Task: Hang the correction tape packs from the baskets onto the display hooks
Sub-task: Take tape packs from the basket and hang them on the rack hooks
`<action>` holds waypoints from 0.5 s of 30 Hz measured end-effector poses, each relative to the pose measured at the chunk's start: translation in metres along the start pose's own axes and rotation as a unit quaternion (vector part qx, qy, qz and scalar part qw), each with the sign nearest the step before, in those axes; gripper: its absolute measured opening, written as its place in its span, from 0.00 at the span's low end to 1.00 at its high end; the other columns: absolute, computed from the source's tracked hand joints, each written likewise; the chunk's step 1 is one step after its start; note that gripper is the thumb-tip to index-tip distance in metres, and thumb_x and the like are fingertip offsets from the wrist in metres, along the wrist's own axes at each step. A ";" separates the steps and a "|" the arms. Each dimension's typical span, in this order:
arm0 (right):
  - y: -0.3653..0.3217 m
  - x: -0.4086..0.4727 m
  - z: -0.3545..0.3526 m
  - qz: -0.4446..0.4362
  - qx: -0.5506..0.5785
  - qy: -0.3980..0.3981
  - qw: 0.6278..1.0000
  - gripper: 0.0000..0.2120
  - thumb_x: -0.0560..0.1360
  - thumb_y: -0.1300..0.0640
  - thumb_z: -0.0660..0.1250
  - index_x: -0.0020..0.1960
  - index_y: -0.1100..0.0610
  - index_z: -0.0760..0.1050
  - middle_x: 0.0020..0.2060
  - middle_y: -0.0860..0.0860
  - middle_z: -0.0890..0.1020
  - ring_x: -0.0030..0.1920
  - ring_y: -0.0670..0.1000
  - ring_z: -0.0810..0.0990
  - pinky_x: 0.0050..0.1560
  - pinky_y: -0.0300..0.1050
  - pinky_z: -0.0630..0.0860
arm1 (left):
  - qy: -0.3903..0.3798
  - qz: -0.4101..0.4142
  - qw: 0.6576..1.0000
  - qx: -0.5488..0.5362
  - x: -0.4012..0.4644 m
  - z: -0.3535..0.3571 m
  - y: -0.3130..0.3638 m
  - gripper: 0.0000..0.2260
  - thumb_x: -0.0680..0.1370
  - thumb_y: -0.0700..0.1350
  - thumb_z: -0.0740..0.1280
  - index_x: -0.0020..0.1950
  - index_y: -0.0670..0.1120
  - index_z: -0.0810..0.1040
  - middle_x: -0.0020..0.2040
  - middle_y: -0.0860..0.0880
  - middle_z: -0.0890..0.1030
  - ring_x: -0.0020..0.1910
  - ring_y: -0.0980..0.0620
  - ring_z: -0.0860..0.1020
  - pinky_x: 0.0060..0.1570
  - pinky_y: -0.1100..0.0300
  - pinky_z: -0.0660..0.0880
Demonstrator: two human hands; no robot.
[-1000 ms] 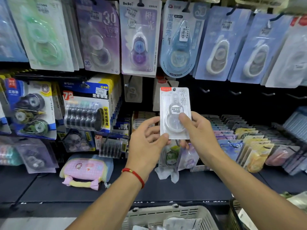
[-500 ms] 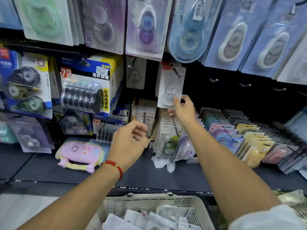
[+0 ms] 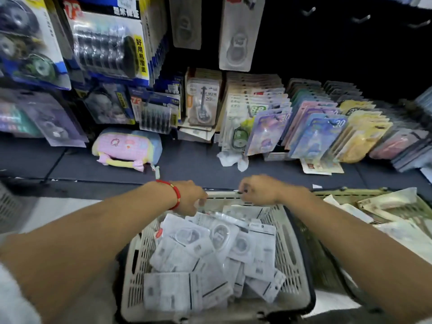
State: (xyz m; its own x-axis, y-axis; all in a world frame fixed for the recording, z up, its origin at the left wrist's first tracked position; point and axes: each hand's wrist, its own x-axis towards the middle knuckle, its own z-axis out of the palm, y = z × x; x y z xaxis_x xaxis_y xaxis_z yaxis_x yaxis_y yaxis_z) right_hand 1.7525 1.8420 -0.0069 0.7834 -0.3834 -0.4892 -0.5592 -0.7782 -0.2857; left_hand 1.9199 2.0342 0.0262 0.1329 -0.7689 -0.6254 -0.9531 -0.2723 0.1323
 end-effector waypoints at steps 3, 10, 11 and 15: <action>-0.002 -0.005 0.065 0.020 -0.102 -0.058 0.993 0.24 0.83 0.45 0.66 0.74 0.54 0.70 0.70 0.56 0.78 0.69 0.60 0.76 0.65 0.52 0.74 | -0.018 -0.003 1.000 0.006 0.001 0.020 0.003 0.18 0.82 0.45 0.66 0.73 0.52 0.75 0.69 0.45 0.77 0.69 0.43 0.75 0.65 0.55 0.71; -0.018 -0.006 0.145 0.050 -0.082 0.078 0.992 0.25 0.81 0.60 0.68 0.76 0.55 0.67 0.64 0.57 0.81 0.63 0.61 0.81 0.60 0.54 0.78 | 0.162 -0.110 0.935 -0.294 -0.013 0.059 0.014 0.11 0.80 0.38 0.66 0.58 0.46 0.84 0.62 0.45 0.83 0.62 0.44 0.80 0.65 0.56 0.75; -0.017 -0.009 0.147 0.052 -0.086 0.105 0.989 0.26 0.79 0.60 0.70 0.75 0.56 0.68 0.62 0.56 0.82 0.61 0.60 0.83 0.58 0.53 0.79 | 0.171 -0.128 0.918 -0.335 -0.015 0.070 0.019 0.10 0.79 0.38 0.67 0.57 0.45 0.84 0.61 0.45 0.84 0.62 0.45 0.81 0.65 0.55 0.75; -0.025 -0.022 0.133 0.023 -0.017 0.312 0.950 0.14 0.84 0.54 0.63 0.67 0.55 0.78 0.51 0.54 0.87 0.48 0.60 0.86 0.42 0.49 0.75 | 0.186 -0.152 0.809 -0.536 -0.022 0.105 0.038 0.09 0.81 0.37 0.70 0.60 0.42 0.85 0.55 0.46 0.84 0.55 0.49 0.81 0.66 0.50 0.78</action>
State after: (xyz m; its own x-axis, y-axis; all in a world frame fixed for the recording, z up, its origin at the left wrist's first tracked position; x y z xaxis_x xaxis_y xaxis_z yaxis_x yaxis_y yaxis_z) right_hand 1.7127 1.9363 -0.0987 0.7719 -0.6299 0.0862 -0.5966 -0.7645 -0.2441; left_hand 1.8527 2.1011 -0.0356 0.5794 -0.6392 -0.5057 -0.1034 -0.6731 0.7322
